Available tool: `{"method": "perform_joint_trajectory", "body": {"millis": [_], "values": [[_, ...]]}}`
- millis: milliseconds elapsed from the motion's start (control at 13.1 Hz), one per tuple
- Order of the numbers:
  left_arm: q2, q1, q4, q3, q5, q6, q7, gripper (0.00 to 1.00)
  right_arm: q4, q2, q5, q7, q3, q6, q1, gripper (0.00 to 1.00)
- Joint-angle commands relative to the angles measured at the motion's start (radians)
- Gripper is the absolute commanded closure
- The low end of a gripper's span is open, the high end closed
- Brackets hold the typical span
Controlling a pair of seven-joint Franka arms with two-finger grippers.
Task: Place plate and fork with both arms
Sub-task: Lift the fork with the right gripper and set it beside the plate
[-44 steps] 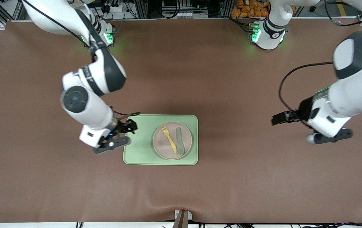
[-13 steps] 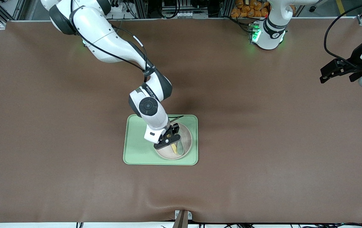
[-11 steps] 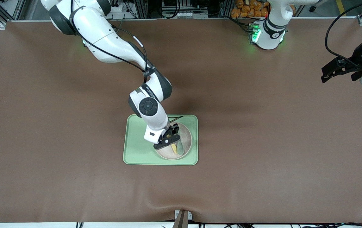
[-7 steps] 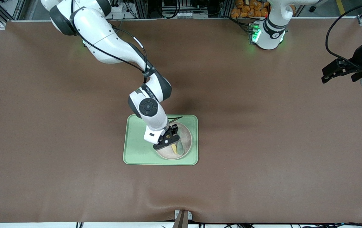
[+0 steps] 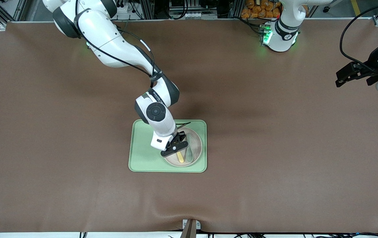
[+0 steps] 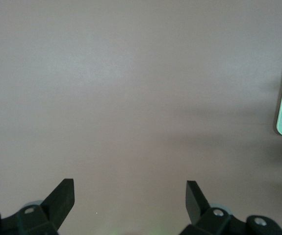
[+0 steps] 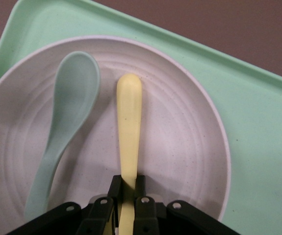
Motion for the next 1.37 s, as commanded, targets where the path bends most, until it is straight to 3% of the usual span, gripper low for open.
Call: {"method": "perform_joint_trajectory", "body": {"millis": [0,305,457,610,839,991,1296], "values": [[0.006,0.006,0.025,-0.006,0.012,-0.020,0.022,0.00,0.036,0.001,-0.015,0.024,-0.006,-0.018,0.003,1.00],[0.004,0.005,0.031,-0.006,-0.001,-0.020,0.011,0.00,0.133,-0.020,0.008,0.071,-0.003,-0.245,-0.016,1.00],[0.004,0.003,0.030,-0.006,-0.001,-0.020,0.016,0.00,0.109,-0.071,0.109,0.068,0.006,-0.285,-0.100,1.00],[0.004,-0.001,0.030,-0.006,0.000,-0.020,0.016,0.00,0.063,-0.102,0.154,0.059,0.014,-0.298,-0.149,1.00],[0.006,-0.007,0.027,-0.008,0.000,-0.020,0.020,0.00,-0.090,-0.177,0.156,-0.005,0.013,-0.247,-0.209,1.00],[0.006,-0.006,0.020,-0.008,-0.001,-0.020,0.019,0.00,-0.234,-0.229,0.156,-0.018,0.014,-0.111,-0.243,1.00],[0.021,-0.006,0.022,-0.008,0.000,-0.017,0.017,0.00,-0.334,-0.232,0.165,-0.006,0.013,0.038,-0.244,1.00]]}}
